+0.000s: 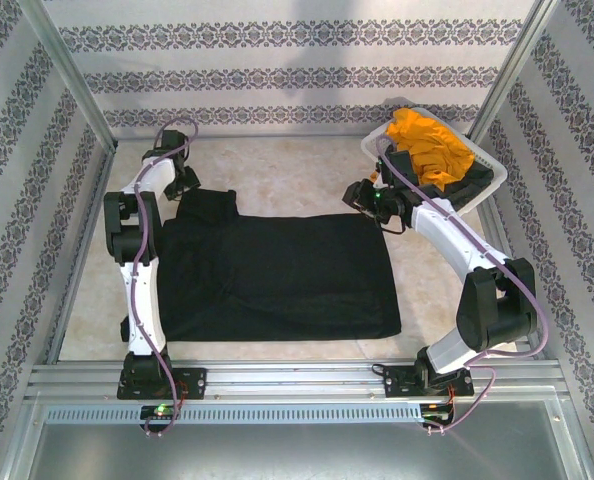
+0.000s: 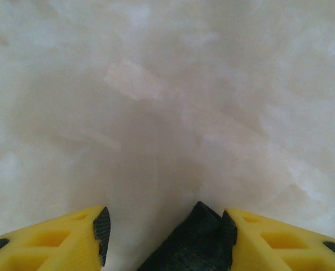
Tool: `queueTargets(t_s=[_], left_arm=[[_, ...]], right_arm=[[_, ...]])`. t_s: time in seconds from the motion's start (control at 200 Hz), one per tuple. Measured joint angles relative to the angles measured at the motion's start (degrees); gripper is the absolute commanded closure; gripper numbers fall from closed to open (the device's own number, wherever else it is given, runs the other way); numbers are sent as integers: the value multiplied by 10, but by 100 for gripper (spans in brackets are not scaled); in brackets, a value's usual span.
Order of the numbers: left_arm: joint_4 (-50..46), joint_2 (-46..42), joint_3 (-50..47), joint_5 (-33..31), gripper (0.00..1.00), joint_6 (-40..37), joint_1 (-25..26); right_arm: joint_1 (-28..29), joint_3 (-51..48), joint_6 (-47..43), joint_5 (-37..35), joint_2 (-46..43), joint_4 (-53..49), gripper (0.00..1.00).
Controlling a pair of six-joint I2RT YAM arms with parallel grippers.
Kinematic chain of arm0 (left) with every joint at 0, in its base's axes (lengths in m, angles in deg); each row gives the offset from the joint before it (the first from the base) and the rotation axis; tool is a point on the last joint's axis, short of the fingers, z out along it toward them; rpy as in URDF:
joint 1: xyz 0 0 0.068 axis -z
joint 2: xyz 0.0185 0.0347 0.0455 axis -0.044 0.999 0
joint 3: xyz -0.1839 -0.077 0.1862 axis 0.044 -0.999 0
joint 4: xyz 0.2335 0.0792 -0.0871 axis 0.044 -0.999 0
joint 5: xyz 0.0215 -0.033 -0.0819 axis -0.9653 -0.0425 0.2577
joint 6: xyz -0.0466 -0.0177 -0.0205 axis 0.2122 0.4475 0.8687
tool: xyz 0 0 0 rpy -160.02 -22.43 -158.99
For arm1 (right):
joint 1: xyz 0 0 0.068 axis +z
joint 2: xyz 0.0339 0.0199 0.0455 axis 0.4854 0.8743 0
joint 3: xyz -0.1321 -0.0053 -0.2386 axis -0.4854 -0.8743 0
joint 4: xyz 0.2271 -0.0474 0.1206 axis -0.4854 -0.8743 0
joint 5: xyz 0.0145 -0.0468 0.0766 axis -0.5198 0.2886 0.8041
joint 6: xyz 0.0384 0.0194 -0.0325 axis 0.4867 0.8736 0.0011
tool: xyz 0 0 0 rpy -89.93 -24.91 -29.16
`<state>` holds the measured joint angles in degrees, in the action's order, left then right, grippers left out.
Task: Fold and stack the t-shirts
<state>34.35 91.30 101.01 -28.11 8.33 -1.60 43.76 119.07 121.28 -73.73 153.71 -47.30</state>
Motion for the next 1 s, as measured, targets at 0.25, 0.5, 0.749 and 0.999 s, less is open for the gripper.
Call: queueTargets(t_s=[0.25,0.5,0.749,0.999], left_arm=[[-30,20,47,6,72,-2,23],[-63,41,87,15,100,12,30],[-81,-13,53,15,100,31,30],[-70,-130,-63,44,100,50,30]], right_arm=[[0,-4,6,0,17,2,56],[1,29,64,-110,96,-57,56],[9,167,113,-249,249,-129,53],[-13,218,109,-266,321,-142,53]])
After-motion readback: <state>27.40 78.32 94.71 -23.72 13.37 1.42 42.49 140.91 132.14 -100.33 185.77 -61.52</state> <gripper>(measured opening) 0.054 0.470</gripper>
